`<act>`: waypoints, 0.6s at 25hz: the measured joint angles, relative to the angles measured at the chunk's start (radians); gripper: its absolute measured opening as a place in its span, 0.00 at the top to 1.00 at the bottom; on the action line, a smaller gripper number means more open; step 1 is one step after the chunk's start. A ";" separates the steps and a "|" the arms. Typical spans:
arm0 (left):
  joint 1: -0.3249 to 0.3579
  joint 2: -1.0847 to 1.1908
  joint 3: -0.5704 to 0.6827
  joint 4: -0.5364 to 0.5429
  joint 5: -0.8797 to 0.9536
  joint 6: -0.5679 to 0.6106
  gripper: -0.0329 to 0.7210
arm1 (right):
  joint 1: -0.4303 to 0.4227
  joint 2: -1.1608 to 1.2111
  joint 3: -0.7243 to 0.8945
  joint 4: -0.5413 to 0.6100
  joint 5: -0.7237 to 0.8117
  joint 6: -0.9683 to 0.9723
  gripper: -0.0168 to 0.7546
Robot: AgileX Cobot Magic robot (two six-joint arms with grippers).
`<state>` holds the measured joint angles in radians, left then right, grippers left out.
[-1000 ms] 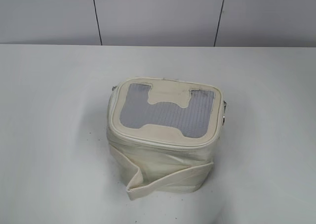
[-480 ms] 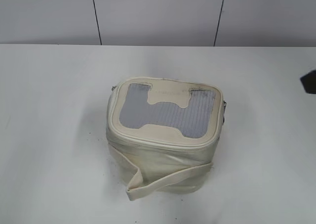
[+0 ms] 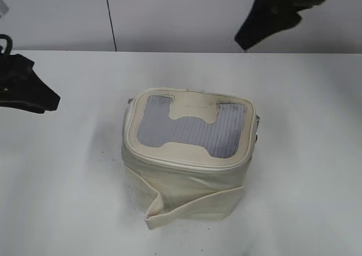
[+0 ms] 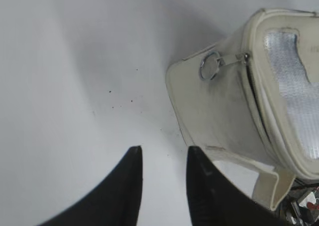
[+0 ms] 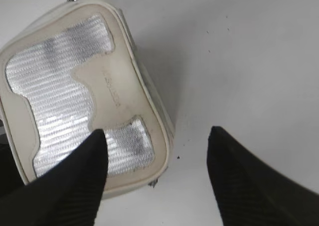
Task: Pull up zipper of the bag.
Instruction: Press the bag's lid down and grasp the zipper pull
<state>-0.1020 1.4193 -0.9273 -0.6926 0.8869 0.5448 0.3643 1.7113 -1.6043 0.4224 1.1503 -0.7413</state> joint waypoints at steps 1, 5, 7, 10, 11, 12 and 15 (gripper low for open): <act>0.000 0.020 -0.014 -0.001 0.002 0.002 0.64 | 0.014 0.046 -0.055 0.005 0.019 -0.005 0.34; 0.000 0.076 -0.049 -0.048 0.004 0.046 0.64 | 0.073 0.207 -0.236 0.022 0.053 -0.041 0.35; 0.000 0.094 -0.055 -0.082 0.013 0.088 0.64 | 0.097 0.277 -0.307 0.039 0.054 -0.048 0.35; 0.000 0.119 -0.072 -0.101 0.034 0.112 0.63 | 0.121 0.372 -0.393 0.068 0.055 -0.052 0.35; 0.000 0.126 -0.080 -0.102 0.041 0.115 0.63 | 0.126 0.397 -0.411 0.075 0.055 -0.052 0.35; 0.000 0.134 -0.093 -0.107 0.049 0.116 0.63 | 0.129 0.417 -0.422 0.080 0.055 -0.052 0.35; 0.000 0.161 -0.134 -0.129 0.055 0.121 0.62 | 0.137 0.451 -0.428 0.084 0.056 -0.052 0.36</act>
<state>-0.1020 1.5805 -1.0614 -0.8217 0.9422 0.6657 0.5014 2.1619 -2.0322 0.5060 1.2059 -0.7937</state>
